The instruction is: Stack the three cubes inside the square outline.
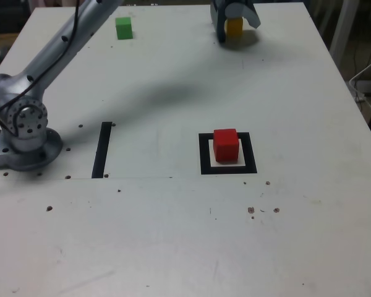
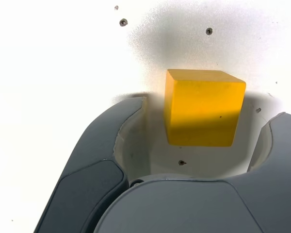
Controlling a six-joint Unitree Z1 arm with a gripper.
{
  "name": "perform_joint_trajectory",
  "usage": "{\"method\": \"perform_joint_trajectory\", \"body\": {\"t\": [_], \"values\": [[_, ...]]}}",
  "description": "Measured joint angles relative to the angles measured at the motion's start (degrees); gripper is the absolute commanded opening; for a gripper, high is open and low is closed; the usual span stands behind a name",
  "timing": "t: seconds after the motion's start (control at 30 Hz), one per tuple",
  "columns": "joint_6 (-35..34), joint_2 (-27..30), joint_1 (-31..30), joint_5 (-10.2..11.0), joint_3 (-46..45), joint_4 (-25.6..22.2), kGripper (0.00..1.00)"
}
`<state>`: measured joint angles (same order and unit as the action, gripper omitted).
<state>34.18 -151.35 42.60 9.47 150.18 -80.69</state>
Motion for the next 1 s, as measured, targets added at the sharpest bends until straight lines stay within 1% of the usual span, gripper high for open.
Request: {"method": "perform_joint_trajectory", "body": {"t": [0.27, 0.5, 0.57, 1.0], "values": [[-0.13, -0.01, 0.02, -0.02, 0.0, -0.31, 0.74], [-0.2, -0.01, 0.02, -0.01, 0.0, -0.3, 0.59], [-0.35, -0.01, 0.02, 0.06, 0.0, -0.21, 0.57], [-1.0, 0.01, 0.02, 0.25, -0.35, 0.06, 0.56]]}}
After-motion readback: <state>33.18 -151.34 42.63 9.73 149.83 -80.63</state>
